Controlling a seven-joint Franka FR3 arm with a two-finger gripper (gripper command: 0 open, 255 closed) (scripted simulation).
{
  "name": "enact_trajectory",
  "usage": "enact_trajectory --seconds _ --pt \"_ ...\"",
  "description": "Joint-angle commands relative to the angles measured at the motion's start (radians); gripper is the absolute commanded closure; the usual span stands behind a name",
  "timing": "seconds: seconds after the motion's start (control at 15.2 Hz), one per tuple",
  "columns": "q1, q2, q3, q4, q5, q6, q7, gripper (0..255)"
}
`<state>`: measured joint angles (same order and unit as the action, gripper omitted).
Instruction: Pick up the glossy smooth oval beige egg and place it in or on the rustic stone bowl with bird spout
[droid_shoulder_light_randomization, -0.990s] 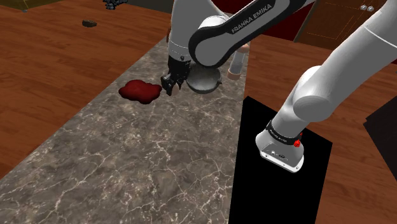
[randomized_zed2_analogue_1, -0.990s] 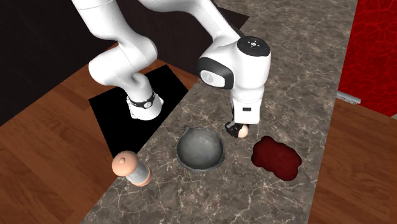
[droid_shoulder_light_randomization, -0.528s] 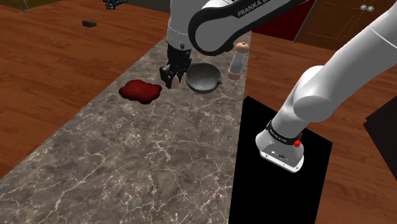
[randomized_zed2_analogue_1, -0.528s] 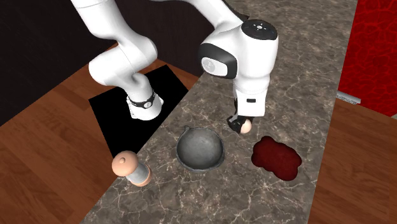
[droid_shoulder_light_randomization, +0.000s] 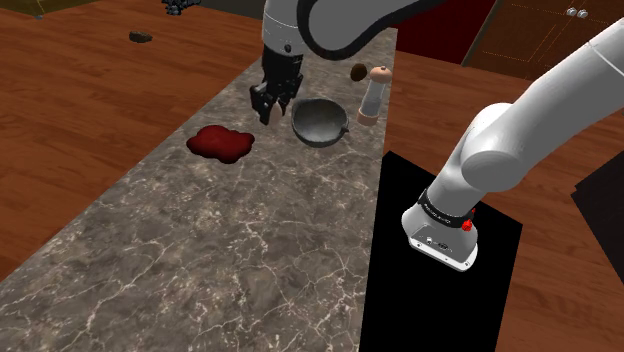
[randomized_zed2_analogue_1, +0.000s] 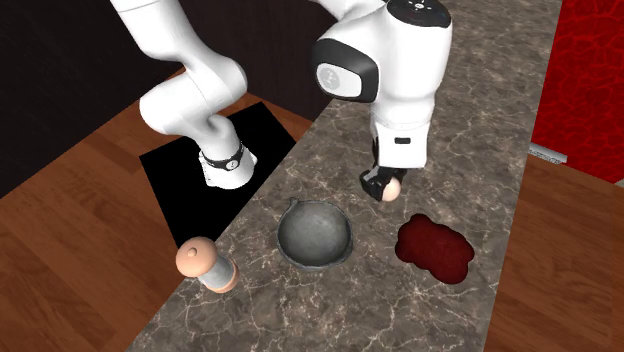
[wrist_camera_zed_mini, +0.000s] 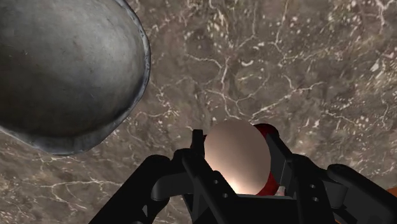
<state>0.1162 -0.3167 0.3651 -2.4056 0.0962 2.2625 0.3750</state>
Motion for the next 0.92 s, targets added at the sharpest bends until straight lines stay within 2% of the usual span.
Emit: enact_trajectory --seconds 0.0,0.59,0.86 --pt "0.001 -0.015 -0.004 0.017 0.003 -0.032 -0.004 255" --pt "0.001 -0.051 -0.019 0.102 0.007 -0.152 -0.012 255" --pt "-0.014 -0.146 -0.098 0.014 0.019 -0.163 -0.116 255"
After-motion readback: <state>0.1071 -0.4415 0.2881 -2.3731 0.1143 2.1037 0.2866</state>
